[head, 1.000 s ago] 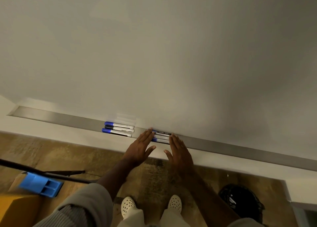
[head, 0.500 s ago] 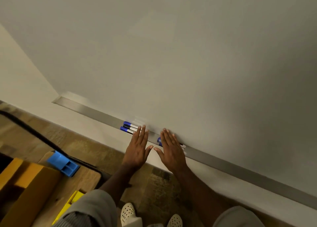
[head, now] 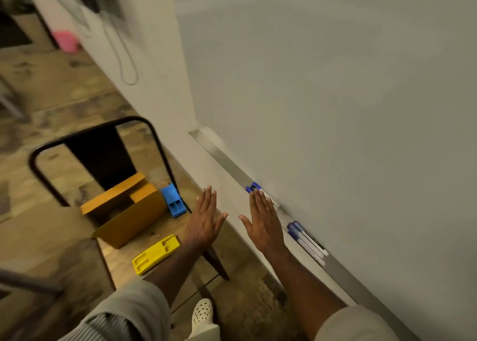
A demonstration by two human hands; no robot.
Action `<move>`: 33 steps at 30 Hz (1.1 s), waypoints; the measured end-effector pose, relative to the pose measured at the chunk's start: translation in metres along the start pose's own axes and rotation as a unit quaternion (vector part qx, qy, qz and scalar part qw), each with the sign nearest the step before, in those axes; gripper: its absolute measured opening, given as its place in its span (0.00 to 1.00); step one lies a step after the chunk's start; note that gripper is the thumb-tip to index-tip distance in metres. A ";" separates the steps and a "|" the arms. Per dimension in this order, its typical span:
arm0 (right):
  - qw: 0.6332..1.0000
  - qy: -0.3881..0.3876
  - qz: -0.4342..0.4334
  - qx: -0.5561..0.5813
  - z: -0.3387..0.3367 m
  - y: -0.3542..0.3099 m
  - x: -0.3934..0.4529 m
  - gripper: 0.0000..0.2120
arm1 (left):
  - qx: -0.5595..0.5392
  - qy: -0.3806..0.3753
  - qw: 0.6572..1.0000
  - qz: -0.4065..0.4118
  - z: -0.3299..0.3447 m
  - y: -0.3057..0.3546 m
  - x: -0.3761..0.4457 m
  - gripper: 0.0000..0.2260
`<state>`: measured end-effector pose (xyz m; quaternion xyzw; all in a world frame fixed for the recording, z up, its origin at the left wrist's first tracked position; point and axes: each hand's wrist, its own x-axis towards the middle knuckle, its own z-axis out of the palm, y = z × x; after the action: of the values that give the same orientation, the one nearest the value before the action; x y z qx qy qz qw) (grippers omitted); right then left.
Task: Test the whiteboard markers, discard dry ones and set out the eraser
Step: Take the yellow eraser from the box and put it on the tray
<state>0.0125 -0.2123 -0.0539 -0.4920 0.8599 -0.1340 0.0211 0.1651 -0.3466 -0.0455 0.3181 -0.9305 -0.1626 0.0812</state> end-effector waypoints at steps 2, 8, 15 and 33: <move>0.999 -0.007 -0.036 0.008 0.001 -0.019 0.008 0.37 | 0.010 0.010 0.999 -0.030 -0.009 -0.017 -0.015 0.39; 0.991 -0.049 -0.121 -0.008 0.015 -0.071 0.032 0.37 | 0.038 0.024 0.995 -0.086 -0.027 -0.074 -0.047 0.39; 0.978 -0.096 -0.184 -0.031 0.041 -0.126 0.058 0.39 | 0.046 0.029 0.990 -0.133 -0.036 -0.128 -0.072 0.39; 0.935 -0.202 -0.288 -0.037 0.114 -0.168 0.066 0.44 | 0.051 -0.027 0.988 -0.142 -0.005 -0.194 -0.102 0.36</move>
<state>0.1392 -0.3730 -0.1154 -0.7359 0.6632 -0.0003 0.1363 0.3564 -0.4291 -0.1141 0.4460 -0.8848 -0.1336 0.0162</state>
